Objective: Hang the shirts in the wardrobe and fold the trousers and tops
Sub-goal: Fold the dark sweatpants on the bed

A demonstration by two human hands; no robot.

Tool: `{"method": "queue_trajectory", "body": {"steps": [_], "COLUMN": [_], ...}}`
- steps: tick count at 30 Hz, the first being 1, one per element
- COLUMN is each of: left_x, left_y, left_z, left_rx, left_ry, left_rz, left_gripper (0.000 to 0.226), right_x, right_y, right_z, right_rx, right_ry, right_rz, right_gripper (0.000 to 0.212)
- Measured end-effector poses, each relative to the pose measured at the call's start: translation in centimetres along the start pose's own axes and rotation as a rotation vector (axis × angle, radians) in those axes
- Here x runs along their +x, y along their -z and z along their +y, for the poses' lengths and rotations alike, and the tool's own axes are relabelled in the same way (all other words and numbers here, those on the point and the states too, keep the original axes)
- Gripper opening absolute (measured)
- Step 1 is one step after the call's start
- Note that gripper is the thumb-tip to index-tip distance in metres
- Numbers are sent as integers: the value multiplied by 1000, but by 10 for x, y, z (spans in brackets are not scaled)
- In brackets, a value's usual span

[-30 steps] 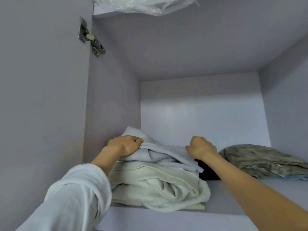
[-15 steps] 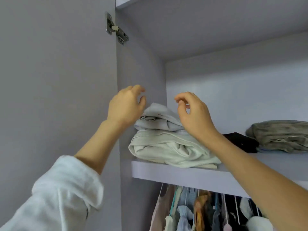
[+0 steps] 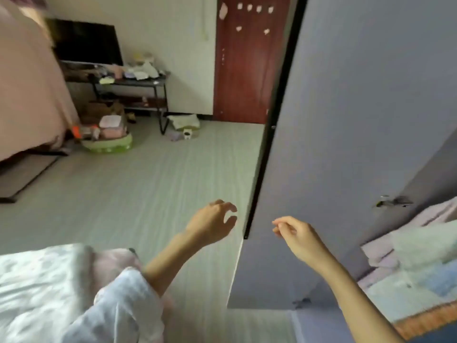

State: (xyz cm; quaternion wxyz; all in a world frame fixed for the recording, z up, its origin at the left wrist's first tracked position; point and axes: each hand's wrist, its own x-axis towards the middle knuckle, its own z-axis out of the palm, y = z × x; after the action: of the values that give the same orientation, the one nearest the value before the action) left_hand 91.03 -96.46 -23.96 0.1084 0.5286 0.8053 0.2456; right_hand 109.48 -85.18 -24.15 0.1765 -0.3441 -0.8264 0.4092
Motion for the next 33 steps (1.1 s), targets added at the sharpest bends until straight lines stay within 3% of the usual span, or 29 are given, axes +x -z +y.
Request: {"method": "queue_trajectory", "body": {"steps": [10, 17, 26, 30, 33], "left_x": [-126, -144, -60, -4, 43], "left_y": [86, 153, 203, 209, 226], "left_z": [-270, -390, -509, -562, -594], "left_rx": [-41, -86, -53, -106, -144], "left_ry": [639, 897, 1043, 1208, 1270], "left_rz": [199, 376, 499, 671, 643], "left_gripper": [27, 26, 36, 38, 43], "right_x": [105, 177, 346, 435, 485], "right_y": [-300, -429, -527, -572, -610], "right_z": [-119, -213, -278, -300, -338], "right_rx": [-52, -35, -7, -22, 3], "right_ry": [129, 231, 365, 459, 473], "right_rz": [-698, -915, -892, -957, -907], "right_gripper": [19, 19, 20, 26, 28]}}
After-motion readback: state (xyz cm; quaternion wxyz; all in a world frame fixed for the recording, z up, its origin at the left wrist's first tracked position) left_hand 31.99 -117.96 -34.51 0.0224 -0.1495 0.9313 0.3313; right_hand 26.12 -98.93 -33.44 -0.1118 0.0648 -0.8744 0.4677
